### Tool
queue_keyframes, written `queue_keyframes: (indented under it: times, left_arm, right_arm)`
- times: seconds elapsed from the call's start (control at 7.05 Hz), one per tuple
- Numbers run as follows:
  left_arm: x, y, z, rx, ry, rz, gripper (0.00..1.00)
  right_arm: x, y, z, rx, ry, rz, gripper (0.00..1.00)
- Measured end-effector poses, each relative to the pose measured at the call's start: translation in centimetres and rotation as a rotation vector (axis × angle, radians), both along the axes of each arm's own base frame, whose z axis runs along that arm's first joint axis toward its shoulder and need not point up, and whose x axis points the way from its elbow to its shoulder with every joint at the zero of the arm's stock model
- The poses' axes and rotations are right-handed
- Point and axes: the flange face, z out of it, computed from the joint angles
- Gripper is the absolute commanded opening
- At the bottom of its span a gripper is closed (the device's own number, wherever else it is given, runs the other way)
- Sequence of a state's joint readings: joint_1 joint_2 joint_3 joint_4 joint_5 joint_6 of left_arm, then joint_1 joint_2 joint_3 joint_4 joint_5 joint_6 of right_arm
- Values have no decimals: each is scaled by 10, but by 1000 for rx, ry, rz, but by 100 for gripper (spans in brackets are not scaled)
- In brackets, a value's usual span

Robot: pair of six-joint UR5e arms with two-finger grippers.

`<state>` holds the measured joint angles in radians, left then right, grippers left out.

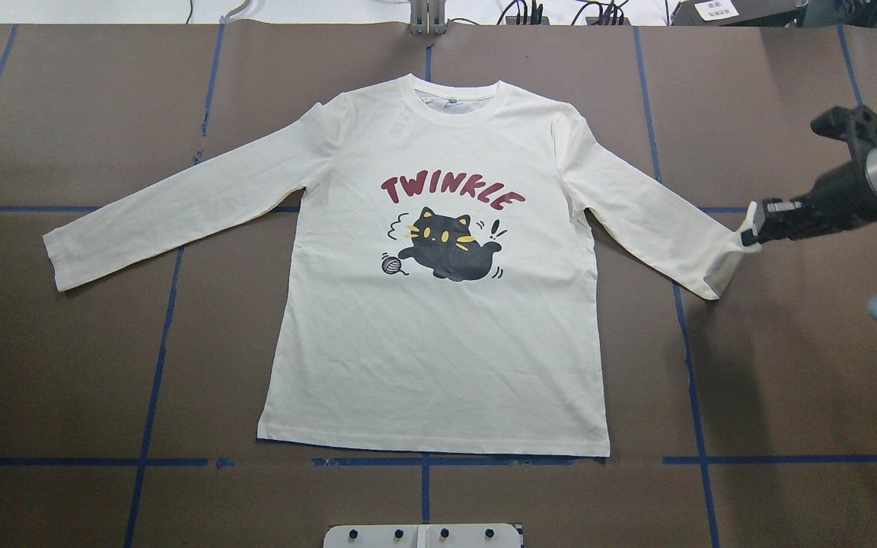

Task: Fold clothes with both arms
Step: 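Carry the held sleeve across the chest toward the opposite shoulder, release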

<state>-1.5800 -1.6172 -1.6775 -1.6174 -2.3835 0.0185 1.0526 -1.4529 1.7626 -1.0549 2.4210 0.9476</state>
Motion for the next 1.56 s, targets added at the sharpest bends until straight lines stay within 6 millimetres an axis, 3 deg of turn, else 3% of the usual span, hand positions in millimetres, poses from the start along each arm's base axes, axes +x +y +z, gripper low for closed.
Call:
queue_keyframes:
  times: [0.28,0.57,0.71,0.85,1.13,1.42,1.56]
  left_arm:
    - [0,-3,-5,20,0,-3,100]
    - [0,-4,-7,26,-1,-4,100]
    - [0,-5,-6,25,-1,-4,100]
    - [0,-5,-5,23,-1,-4,100]
    - [0,-5,-2,19,-1,-4,100]
    - [0,-4,1,14,-1,-3,100]
    - [0,-4,3,11,-1,-3,100]
  right_arm:
    - [-23,-63,-117,-32,-48,11,0]
    - [-60,-125,-223,-17,-91,21,0]
    - [-85,-147,-269,6,-101,14,0]
    - [-126,-158,-311,36,-89,8,0]
    - [-206,-141,-361,106,-66,-5,0]
    - [-263,-106,-371,165,-59,-23,0]
    - [-280,-93,-368,191,-59,-20,0]
